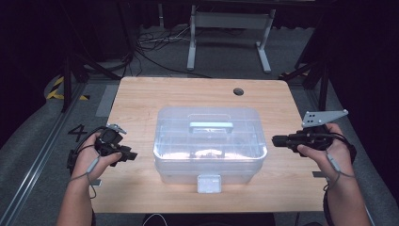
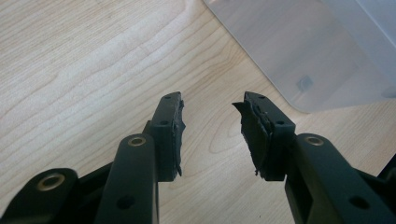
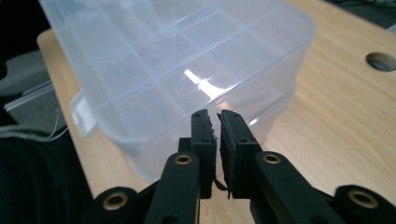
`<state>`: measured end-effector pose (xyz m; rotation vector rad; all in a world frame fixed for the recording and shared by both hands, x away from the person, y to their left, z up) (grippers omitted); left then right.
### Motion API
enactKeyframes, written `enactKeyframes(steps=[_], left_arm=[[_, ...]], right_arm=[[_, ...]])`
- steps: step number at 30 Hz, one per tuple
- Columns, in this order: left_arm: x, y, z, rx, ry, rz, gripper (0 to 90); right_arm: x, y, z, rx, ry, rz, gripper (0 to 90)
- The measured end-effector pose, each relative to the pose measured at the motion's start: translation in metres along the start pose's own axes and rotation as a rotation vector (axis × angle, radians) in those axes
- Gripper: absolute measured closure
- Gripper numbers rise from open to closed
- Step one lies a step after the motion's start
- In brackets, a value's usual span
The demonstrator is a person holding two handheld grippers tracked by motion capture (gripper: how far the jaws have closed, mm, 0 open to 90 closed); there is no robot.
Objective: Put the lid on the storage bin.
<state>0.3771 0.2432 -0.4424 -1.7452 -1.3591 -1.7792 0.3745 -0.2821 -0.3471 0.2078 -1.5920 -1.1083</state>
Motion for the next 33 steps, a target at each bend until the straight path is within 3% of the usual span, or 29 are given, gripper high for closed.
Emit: enactKeyframes(steps=[6, 9, 12, 19, 27, 33], left_arm=[[0.001, -0.002, 0.001, 0.006, 0.004, -0.006, 58.9], [0.001, -0.002, 0.001, 0.008, 0.007, -0.011, 58.7], [0.001, -0.001, 0.002, 0.01, 0.008, -0.015, 58.4], [0.002, 0.003, 0.005, 0.024, 0.023, -0.046, 56.7], [0.0, 0.005, 0.008, 0.029, 0.028, -0.065, 53.7], [-0.006, 0.005, 0.008, -0.001, 0.023, -0.047, 50.6]], right_arm=[[-0.002, 0.0, -0.017, -0.056, -0.058, -0.09, 77.2], [-0.004, -0.002, -0.023, -0.074, -0.089, -0.087, 72.9], [-0.009, -0.005, -0.034, -0.085, -0.154, -0.096, 61.2], [-0.019, -0.018, -0.056, -0.096, -0.219, -0.095, 49.4], [-0.035, -0.041, -0.091, -0.123, -0.253, -0.088, 43.7], [-0.046, -0.055, -0.106, -0.155, -0.247, -0.08, 39.9]])
Point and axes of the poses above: each handheld gripper's, and its own axes: x roughly backward along the jaws, y roughly out of its top, z roughly to its left, the point moved 4 cm from there along -x, roughly forward along the jaws, and after that the axes turned 4 degrees about z, right-handed, at the moved point
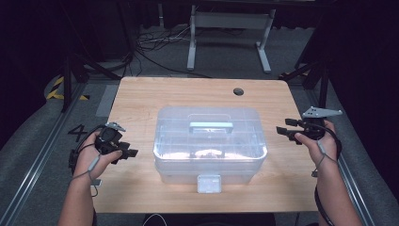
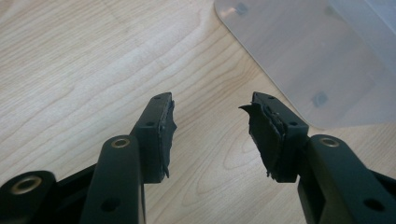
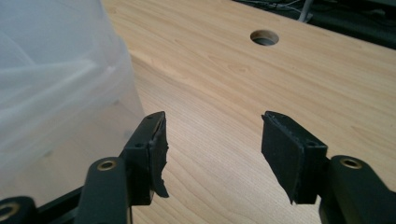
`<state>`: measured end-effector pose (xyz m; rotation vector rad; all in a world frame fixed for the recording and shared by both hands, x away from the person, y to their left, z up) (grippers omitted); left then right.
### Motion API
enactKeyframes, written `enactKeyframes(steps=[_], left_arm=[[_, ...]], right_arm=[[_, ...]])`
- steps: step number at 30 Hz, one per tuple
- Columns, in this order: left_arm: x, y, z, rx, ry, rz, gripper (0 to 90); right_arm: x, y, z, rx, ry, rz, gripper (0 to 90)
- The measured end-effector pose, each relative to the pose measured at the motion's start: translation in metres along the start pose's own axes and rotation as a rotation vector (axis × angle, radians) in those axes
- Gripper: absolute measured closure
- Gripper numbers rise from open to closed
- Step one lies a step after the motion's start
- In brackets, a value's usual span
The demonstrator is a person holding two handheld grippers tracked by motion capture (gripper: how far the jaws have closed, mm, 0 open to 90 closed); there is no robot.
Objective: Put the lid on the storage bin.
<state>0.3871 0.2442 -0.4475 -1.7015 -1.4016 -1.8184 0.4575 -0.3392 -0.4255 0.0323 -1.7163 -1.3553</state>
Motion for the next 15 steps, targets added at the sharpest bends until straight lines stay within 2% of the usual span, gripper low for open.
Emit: enactKeyframes(steps=[15], left_arm=[[-0.01, 0.0, 0.004, -0.012, -0.009, -0.001, 48.5]], right_arm=[[-0.036, -0.022, -0.008, 0.026, 0.046, 0.057, 36.0]])
Point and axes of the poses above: each handheld gripper's, and its own axes: x roughly backward along the jaws, y roughly out of its top, z roughly to its left, the point moved 4 cm from there along -x, roughly forward along the jaws, and after that the axes turned 4 degrees about z, right-handed, at the moved point
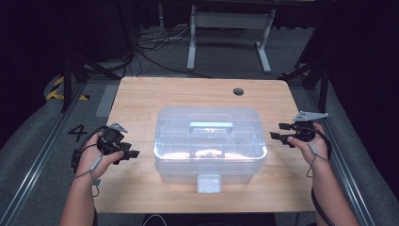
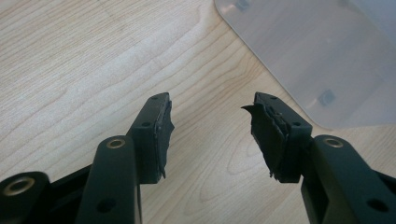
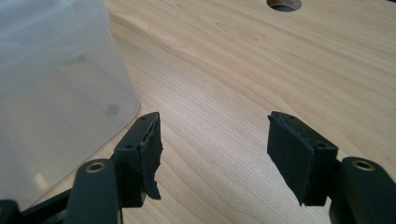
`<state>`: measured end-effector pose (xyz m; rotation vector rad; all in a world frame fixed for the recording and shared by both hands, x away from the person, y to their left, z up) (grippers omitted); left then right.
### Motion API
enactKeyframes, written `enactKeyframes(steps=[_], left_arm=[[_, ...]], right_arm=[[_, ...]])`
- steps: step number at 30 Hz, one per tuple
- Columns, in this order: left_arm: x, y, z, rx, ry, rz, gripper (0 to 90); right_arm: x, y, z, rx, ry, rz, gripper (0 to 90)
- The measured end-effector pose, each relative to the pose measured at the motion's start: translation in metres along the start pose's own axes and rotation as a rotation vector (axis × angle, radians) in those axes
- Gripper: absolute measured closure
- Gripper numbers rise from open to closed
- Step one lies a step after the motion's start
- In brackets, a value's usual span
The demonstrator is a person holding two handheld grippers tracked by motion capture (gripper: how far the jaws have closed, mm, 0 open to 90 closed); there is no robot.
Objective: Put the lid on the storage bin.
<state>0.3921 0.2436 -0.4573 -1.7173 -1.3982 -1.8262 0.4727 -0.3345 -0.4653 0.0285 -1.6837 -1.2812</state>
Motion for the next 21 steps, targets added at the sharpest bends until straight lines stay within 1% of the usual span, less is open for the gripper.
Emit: enactKeyframes(steps=[2, 4, 6, 7, 8, 10, 13, 16, 21], left_arm=[[-0.001, 0.0, 0.001, -0.004, -0.001, -0.001, 48.4], [-0.001, 0.0, 0.001, 0.004, -0.005, -0.001, 48.4], [-0.002, 0.0, 0.001, 0.003, -0.003, 0.003, 48.1], [-0.003, 0.0, 0.002, 0.001, -0.007, 0.007, 48.0], [-0.004, -0.001, 0.002, 0.004, -0.005, 0.009, 47.8], [-0.005, -0.001, 0.003, 0.008, -0.002, 0.013, 47.5], [-0.005, -0.002, 0.005, 0.014, -0.005, 0.012, 47.6], [-0.006, -0.003, 0.005, 0.015, -0.008, 0.017, 47.5], [-0.009, -0.003, 0.006, 0.012, -0.008, 0.022, 47.5]], right_arm=[[-0.004, -0.003, -0.001, -0.001, 0.004, 0.008, 35.6], [-0.009, -0.006, -0.001, -0.006, 0.009, 0.009, 35.6], [-0.015, -0.01, -0.001, -0.003, 0.012, 0.019, 35.2], [-0.017, -0.011, -0.001, -0.01, 0.016, 0.022, 34.9], [-0.021, -0.012, 0.0, -0.009, 0.017, 0.032, 34.6], [-0.025, -0.013, 0.002, 0.011, 0.017, 0.04, 34.3], [-0.029, -0.015, 0.004, 0.019, 0.022, 0.037, 34.0], [-0.032, -0.017, 0.005, 0.013, 0.022, 0.022, 32.8], [-0.04, -0.022, 0.007, 0.022, 0.024, 0.045, 31.6]])
Point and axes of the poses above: each handheld gripper's, and its own axes: x roughly backward along the jaws, y roughly out of its top, z roughly to its left, the point moved 4 cm from there along -x, roughly forward along the jaws, and after that the axes turned 4 degrees about z, right-handed, at the moved point
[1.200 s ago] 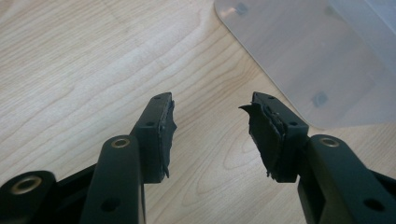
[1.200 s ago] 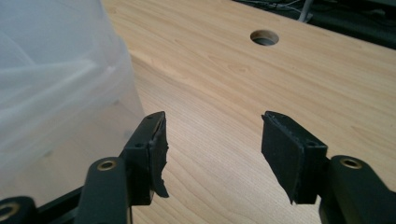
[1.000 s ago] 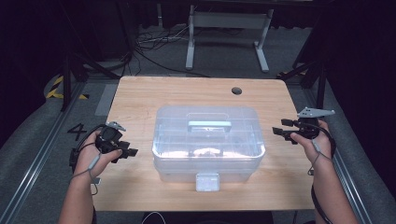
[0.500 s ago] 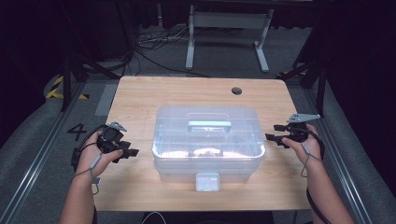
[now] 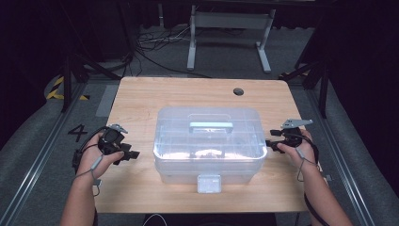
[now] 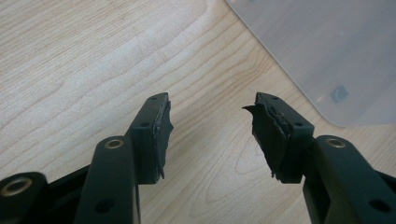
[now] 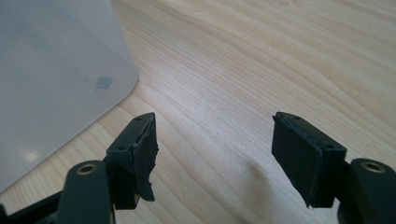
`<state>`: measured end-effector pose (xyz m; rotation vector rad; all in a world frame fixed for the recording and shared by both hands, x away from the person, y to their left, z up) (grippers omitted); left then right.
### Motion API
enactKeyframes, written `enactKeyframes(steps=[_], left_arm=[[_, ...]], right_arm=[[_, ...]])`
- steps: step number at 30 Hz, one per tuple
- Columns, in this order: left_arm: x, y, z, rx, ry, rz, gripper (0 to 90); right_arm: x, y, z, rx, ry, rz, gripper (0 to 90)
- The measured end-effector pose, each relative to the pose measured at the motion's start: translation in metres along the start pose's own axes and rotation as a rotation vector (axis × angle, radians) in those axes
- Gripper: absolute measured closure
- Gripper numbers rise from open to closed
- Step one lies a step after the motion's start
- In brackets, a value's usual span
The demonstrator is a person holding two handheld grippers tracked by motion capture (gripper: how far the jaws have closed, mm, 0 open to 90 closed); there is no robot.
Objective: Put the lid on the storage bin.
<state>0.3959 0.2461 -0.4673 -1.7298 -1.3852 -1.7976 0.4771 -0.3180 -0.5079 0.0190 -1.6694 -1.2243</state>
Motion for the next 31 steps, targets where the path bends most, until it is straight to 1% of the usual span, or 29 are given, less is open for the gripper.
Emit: enactKeyframes(steps=[2, 3, 8, 10, 13, 16, 17, 18, 20, 22, 25, 31], left_arm=[[-0.001, 0.0, 0.001, -0.005, -0.002, 0.002, 47.5], [-0.001, 0.0, 0.0, -0.001, -0.003, 0.005, 47.4], [-0.004, 0.001, 0.0, -0.001, -0.004, 0.008, 47.5], [-0.005, 0.002, 0.0, -0.005, -0.004, 0.01, 47.4], [-0.006, 0.003, 0.0, -0.014, -0.004, 0.015, 47.5], [-0.007, 0.004, 0.0, -0.009, -0.005, 0.013, 47.5], [-0.007, 0.004, 0.0, -0.017, -0.006, 0.014, 47.5], [-0.008, 0.005, 0.0, -0.022, -0.005, 0.013, 47.5], [-0.009, 0.005, -0.001, -0.015, -0.009, 0.014, 47.5], [-0.009, 0.005, -0.001, -0.018, -0.007, 0.014, 47.4], [-0.01, 0.005, -0.001, -0.02, -0.008, 0.016, 47.5], [-0.011, 0.006, -0.002, -0.024, -0.012, 0.015, 47.3]], right_arm=[[-0.001, -0.001, 0.0, 0.006, -0.002, 0.012, 31.5], [-0.001, -0.002, 0.0, 0.007, -0.005, 0.012, 31.5], [-0.001, -0.004, 0.0, 0.005, -0.008, 0.011, 30.8], [0.0, -0.006, 0.001, 0.017, -0.022, -0.002, 30.7], [-0.002, -0.009, 0.005, 0.024, -0.019, -0.008, 27.4], [-0.005, -0.013, 0.006, 0.047, -0.025, 0.02, 24.9], [-0.005, -0.013, 0.006, 0.047, -0.025, 0.02, 24.9], [-0.005, -0.014, 0.007, 0.054, -0.027, 0.028, 22.4], [-0.007, -0.017, 0.008, 0.059, -0.023, 0.04, 16.7], [-0.009, -0.018, 0.01, 0.056, -0.006, 0.039, 15.5], [-0.01, -0.018, 0.011, 0.046, -0.01, 0.03, 15.5], [-0.011, -0.017, 0.011, 0.029, 0.002, 0.018, 15.5]])
Point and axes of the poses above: each handheld gripper's, and its own axes: x roughly backward along the jaws, y roughly out of its top, z roughly to its left, the point moved 4 cm from there along -x, roughly forward along the jaws, and after that the axes turned 4 degrees about z, right-handed, at the moved point
